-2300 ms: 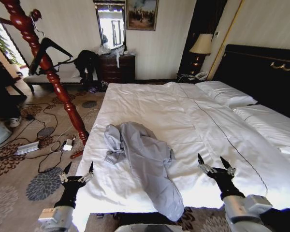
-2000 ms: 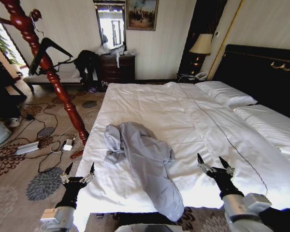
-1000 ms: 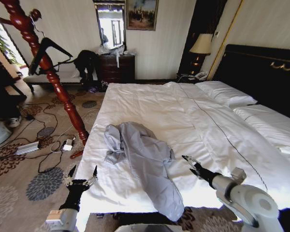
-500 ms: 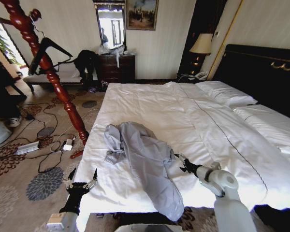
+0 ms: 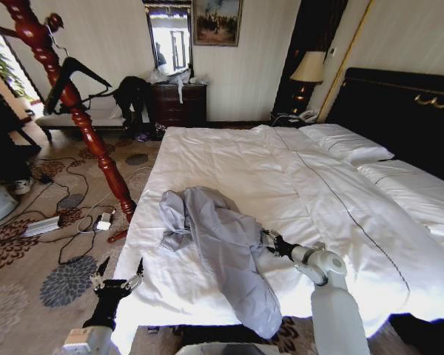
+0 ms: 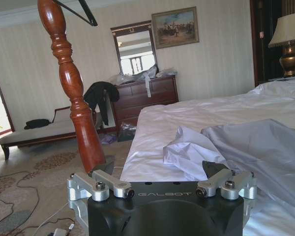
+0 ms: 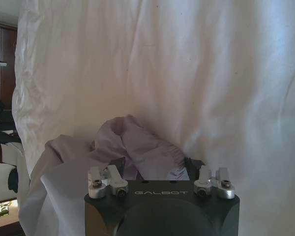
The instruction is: Pick up the clothes from the bed and hang them on the clothes hanger.
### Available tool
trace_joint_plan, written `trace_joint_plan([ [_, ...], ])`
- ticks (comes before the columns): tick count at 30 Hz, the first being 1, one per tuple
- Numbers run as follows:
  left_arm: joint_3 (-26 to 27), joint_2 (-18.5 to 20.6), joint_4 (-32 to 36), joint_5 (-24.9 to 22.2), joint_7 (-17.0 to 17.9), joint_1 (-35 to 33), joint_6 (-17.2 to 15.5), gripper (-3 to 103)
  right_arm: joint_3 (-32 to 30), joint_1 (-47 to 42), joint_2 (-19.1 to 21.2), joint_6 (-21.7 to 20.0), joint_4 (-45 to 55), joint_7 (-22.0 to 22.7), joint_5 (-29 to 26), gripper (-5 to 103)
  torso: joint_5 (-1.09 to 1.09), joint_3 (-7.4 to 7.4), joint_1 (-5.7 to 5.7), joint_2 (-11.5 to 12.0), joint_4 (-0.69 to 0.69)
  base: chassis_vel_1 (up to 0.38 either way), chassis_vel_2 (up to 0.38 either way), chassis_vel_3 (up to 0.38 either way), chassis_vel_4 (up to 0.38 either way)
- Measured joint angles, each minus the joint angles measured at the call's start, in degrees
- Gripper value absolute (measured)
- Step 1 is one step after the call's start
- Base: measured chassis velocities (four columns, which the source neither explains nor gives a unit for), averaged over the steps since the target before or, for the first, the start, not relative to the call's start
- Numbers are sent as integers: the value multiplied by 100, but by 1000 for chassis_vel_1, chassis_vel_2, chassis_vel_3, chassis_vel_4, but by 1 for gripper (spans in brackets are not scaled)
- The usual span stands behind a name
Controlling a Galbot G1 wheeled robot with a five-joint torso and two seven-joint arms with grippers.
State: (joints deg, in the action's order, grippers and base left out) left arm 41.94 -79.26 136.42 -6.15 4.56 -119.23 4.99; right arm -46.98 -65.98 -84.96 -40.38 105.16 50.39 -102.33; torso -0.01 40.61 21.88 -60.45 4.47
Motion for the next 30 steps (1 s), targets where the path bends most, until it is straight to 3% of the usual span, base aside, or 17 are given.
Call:
trace_joint_plan([
  [1,25,3,4,-11,1,-5,0,100,11,-2,-25,-12,3,-3,6,60,0,0,0,0,0,0,0,0,0],
  [3,45,3,4,-21,2,-7,0,100,25,-13,-36,-27,20,-5,9,60,0,0,0,0,-1,0,0,0,0],
  [5,65,-12,3,-38,12,6,1,100,65,-55,-38,-69,64,-9,19,49,0,0,0,0,0,0,0,0,0],
  [8,64,-32,-9,-44,19,16,2,100,84,-80,-46,-90,91,-9,31,44,0,0,0,0,0,0,0,0,0],
  [10,26,-55,-30,-46,25,27,3,100,98,-109,-63,-137,131,-9,39,33,0,0,0,0,0,0,0,0,0],
  [11,18,-57,-34,-45,26,28,4,100,99,-115,-63,-145,135,-10,39,33,0,0,0,0,-1,0,0,0,0],
  [12,-6,-60,-40,-37,28,33,6,100,107,-159,-55,-171,169,-12,31,22,0,0,0,0,-1,0,0,0,0],
  [17,-16,-60,-46,-34,30,43,16,100,116,-245,-21,-175,249,-20,19,11,0,0,0,0,0,0,0,0,0],
  [19,-16,-60,-50,-34,32,48,20,100,110,-254,-17,-180,280,-20,11,2,0,0,0,0,0,0,0,0,0],
  [30,-13,-87,-35,-36,37,60,46,100,55,-309,290,-182,1028,4,-187,0,1,0,0,0,-1,0,0,0,0],
])
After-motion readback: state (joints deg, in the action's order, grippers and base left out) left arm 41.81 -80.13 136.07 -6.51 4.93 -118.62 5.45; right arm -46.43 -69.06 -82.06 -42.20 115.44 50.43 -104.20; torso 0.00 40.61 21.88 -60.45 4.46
